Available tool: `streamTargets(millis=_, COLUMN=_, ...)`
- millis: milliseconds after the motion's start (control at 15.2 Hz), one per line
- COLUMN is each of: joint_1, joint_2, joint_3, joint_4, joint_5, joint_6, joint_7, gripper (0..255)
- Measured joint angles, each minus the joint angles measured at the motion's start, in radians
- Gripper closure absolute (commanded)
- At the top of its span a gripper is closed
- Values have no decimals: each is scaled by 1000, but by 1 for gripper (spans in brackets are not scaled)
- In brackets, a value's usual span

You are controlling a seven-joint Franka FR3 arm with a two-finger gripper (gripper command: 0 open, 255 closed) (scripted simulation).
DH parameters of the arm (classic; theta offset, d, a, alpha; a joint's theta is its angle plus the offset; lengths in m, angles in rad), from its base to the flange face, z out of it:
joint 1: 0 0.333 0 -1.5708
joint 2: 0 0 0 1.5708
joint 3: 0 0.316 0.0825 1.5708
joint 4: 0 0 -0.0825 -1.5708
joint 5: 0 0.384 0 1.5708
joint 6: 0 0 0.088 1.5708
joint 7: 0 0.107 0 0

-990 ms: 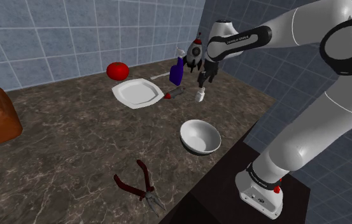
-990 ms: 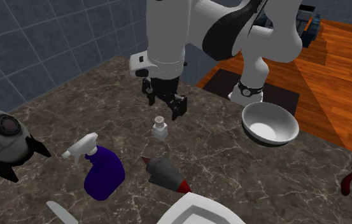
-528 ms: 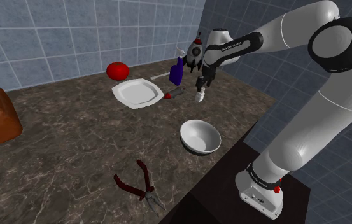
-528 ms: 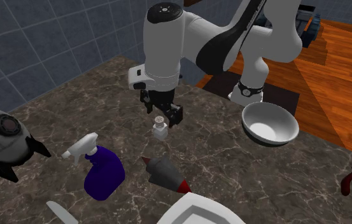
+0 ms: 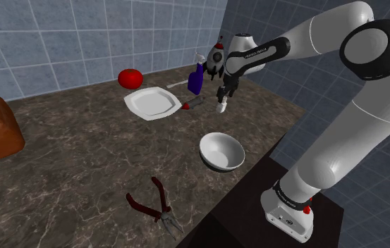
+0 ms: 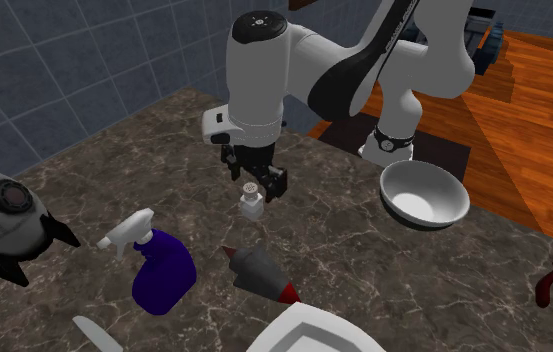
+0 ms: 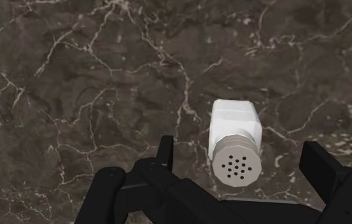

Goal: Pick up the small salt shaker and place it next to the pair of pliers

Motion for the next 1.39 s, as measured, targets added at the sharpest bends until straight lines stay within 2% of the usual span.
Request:
streamTargets(millis=660, joint_1=0, joint_2=0, joint_3=1, joint_4=0, joint_5=0, joint_6=0, joint_7=0, gripper=255)
streamTargets(millis=1386, joint_1=3, joint_2=-64, joint_3=4, joint_4=69, joint_5=-1, joint_6=-131, joint_7=-7, gripper=255)
